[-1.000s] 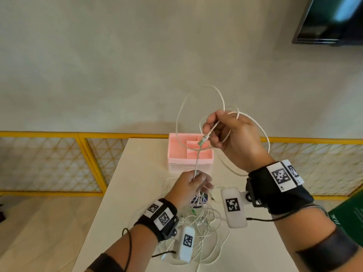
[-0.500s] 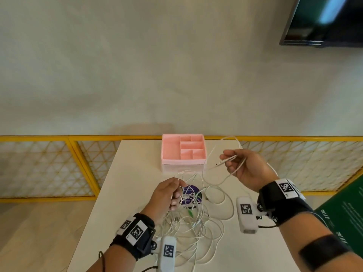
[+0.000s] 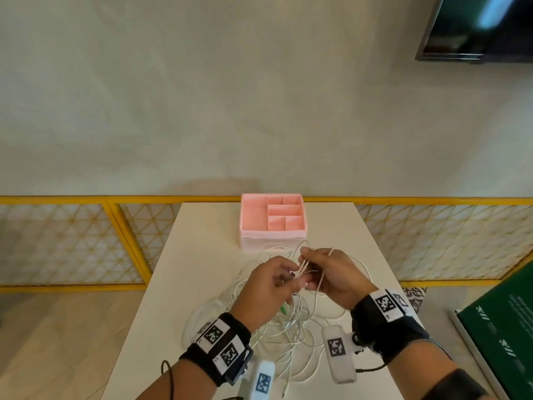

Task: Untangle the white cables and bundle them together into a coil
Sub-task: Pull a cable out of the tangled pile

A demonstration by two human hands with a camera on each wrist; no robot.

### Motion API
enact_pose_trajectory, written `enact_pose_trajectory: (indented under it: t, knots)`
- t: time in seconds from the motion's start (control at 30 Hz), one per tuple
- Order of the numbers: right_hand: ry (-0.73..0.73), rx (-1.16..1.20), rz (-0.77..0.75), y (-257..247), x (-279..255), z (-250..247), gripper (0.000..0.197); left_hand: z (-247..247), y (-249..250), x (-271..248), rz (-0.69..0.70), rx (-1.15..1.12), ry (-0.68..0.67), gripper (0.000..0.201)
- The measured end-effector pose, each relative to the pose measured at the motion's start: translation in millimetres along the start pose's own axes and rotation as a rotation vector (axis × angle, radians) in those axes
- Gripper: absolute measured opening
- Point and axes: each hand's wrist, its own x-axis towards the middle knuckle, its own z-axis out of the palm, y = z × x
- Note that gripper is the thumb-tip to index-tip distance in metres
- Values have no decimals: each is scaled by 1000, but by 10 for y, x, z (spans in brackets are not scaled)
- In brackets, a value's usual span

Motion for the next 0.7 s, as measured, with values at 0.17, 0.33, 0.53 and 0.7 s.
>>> enact_pose_trajectory:
  t: [0.17,0.33,0.53,0.7]
  knots:
    - [-44,-26,49,48,-39,-129,20,-87,25,10,52,62,103,14]
    - [-129,-101,128,132,-91,-514,12,-366,-52,35,-12,-45,354,10]
    - [-2,-705,304,420,-97,-1373,14,-708,-73,82,-115,-582,591,3]
    - [275,-849,442,546,-176,-2225,18,-957,-151,92,-42,-899,591,18]
